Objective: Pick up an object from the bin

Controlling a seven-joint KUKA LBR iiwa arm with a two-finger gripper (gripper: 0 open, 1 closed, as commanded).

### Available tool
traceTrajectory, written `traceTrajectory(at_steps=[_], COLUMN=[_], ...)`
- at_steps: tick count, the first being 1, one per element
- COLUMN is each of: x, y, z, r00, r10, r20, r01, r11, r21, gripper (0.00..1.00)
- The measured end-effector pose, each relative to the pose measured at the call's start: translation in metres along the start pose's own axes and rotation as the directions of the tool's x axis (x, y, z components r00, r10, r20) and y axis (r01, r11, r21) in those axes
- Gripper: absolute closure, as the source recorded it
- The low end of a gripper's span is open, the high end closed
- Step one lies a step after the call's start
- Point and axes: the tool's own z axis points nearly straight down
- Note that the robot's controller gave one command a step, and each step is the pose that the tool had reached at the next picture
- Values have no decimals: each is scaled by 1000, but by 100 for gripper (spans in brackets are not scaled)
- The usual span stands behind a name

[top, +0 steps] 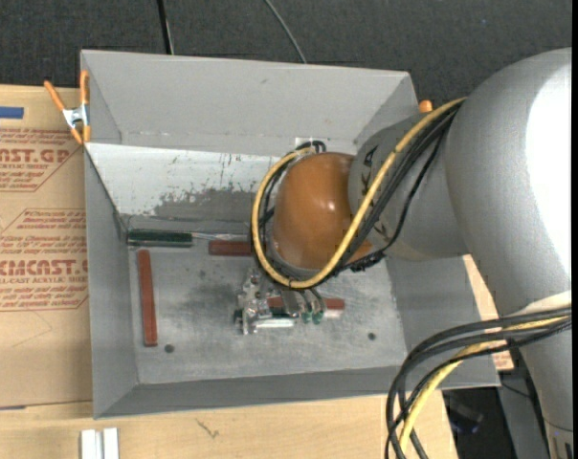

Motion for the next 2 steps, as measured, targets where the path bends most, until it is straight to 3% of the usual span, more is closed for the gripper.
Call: traceTrajectory(at_steps=[1,2], x=[0,-22], y=[0,0], z=[0,-164], r00=[1000,1000], r10=[0,-16], r20=[0,-11], r01=[0,16], r11=[1000,1000], r21=[0,2], gripper=[100,100])
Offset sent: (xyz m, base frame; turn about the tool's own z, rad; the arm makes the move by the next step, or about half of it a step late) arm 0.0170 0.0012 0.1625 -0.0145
